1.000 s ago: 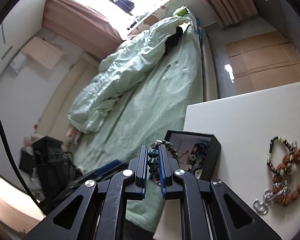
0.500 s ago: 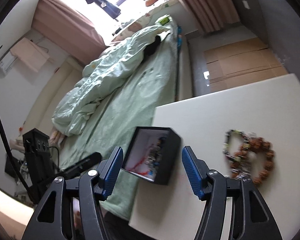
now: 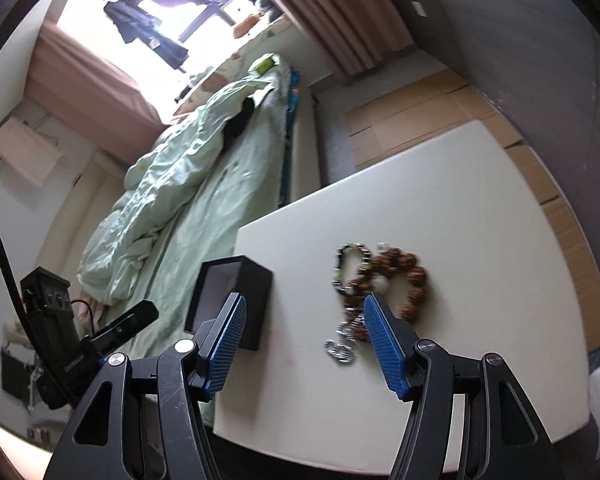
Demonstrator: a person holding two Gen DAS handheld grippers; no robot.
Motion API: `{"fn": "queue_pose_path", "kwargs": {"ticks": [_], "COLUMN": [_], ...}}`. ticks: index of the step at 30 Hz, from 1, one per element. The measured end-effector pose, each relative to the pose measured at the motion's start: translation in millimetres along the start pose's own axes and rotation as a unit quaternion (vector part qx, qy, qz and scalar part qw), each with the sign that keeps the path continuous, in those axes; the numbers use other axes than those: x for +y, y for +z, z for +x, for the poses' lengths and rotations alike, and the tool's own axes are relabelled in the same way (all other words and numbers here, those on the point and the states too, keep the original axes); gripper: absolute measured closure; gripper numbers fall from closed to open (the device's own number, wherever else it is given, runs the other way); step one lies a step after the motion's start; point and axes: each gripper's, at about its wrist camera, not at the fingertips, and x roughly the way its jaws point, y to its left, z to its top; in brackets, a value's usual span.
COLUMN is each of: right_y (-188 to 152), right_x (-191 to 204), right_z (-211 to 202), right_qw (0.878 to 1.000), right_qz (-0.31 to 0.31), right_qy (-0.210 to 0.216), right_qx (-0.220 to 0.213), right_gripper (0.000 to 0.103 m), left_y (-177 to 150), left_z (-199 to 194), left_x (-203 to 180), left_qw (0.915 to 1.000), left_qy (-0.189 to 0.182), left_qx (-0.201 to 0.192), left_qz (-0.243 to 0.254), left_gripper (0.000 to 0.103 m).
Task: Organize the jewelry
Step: 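Move both grippers to the remaining bracelet pile on the table, then grasp the black-and-green bead bracelet with the left gripper while the right gripper grasps the brown seed bracelet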
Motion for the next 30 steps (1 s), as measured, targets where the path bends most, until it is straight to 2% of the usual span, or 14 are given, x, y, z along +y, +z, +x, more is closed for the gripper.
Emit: {"fn": "queue_pose_path", "kwargs": {"ticks": [4,7,12,18,27,30], "right_y": [-2,-4,-7,-10,-12,-12], "right_x": [-23,-39,-56,-69,-92,-97], "right_z": [-9,-11,-8,-1,2,3], "right_qw": [1.0,0.999,0.998,0.997,0.995,0.995], "right_qz": [0.029,0.049,0.064,0.074,0.092,0.095], "right_qy": [-0.007,-0.014,-0.019,-0.027,-0.029,-0.029], "right_qx": [-0.009,-0.008,0.004,0.011,0.013,0.013], "right_gripper": [0.041,0.044,0.057,0.065,0.065,0.065], "left_y": [-2,-4,-6,-7,-13,-16], "left_z": [12,24,43,69,114,131], "left_x": [-22,-36,-53,-70,-92,-97], "left_qw": [0.9993,0.9982,0.9961,0.9928,0.9849,0.9819], "left_qy": [-0.018,-0.026,-0.036,-0.037,-0.032,-0.024], "left_qx": [0.012,0.025,0.046,0.067,0.105,0.116], "left_qz": [0.031,0.048,0.066,0.092,0.134,0.148], "left_gripper": [0.008,0.016,0.026,0.032,0.035,0.039]}}
